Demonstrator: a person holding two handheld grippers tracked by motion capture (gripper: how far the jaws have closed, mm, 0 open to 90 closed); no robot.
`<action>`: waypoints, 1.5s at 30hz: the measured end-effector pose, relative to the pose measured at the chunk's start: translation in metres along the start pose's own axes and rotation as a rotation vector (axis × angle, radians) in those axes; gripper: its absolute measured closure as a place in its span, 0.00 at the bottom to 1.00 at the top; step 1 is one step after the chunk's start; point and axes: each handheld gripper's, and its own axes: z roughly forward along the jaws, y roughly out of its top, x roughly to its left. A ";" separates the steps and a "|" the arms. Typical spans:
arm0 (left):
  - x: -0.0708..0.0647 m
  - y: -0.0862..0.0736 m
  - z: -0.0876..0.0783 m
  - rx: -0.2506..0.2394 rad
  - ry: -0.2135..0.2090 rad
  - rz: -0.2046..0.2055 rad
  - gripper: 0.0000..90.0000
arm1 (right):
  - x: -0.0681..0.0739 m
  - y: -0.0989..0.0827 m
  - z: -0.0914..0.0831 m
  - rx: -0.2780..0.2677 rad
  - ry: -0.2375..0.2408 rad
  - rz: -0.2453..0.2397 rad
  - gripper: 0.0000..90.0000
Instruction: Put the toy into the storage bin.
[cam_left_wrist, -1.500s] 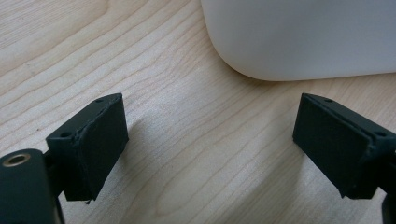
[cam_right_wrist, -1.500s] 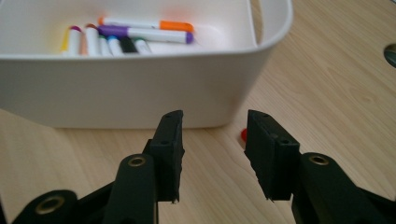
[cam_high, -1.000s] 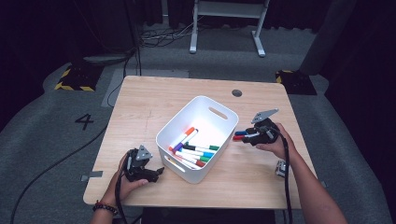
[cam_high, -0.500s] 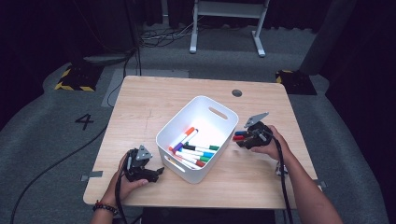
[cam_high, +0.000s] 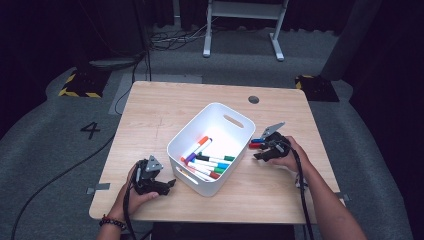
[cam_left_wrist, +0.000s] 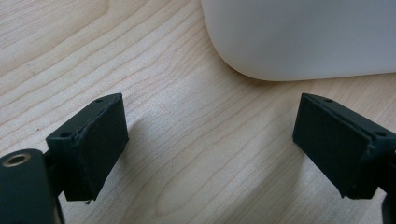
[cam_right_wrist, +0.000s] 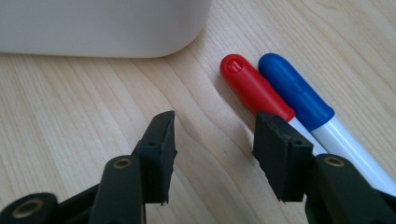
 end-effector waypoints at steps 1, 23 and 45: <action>0.000 0.000 0.000 -0.001 0.000 0.000 0.11 | 0.000 0.000 -0.001 0.000 -0.011 -0.010 0.55; 0.000 0.000 0.000 -0.001 0.002 0.000 0.11 | -0.019 0.008 0.002 -0.071 -0.011 0.041 0.57; 0.000 0.000 0.000 -0.002 0.002 0.000 0.11 | 0.002 -0.005 -0.001 0.000 0.064 -0.022 0.83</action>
